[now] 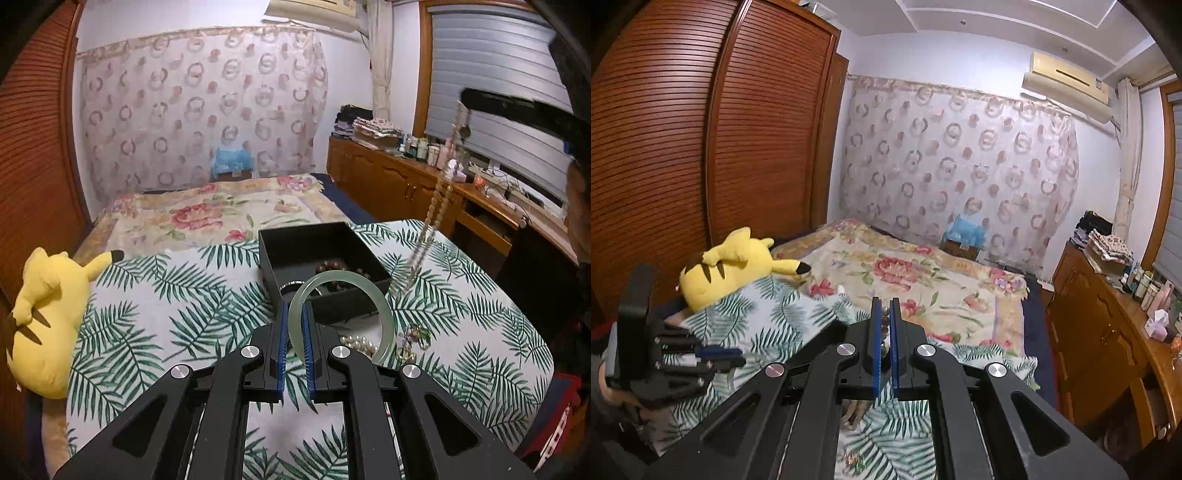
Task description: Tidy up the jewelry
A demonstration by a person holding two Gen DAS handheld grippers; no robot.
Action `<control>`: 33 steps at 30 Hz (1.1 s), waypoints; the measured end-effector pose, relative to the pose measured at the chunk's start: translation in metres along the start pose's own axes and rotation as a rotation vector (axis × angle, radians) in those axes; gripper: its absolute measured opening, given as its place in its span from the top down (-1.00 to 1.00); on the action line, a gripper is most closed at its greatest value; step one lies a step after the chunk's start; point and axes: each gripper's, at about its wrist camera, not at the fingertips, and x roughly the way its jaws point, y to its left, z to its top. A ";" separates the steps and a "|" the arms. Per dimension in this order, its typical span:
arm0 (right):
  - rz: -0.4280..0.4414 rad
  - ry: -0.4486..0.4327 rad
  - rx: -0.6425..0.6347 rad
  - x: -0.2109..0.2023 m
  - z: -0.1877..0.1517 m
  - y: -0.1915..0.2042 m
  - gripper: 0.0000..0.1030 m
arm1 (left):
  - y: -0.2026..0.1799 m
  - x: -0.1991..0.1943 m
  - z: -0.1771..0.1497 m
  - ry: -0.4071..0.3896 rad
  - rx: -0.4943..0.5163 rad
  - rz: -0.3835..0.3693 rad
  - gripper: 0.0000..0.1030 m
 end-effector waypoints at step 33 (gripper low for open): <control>-0.021 0.035 0.073 0.103 0.040 -0.012 0.91 | 0.004 0.032 0.026 0.010 -0.002 0.031 0.87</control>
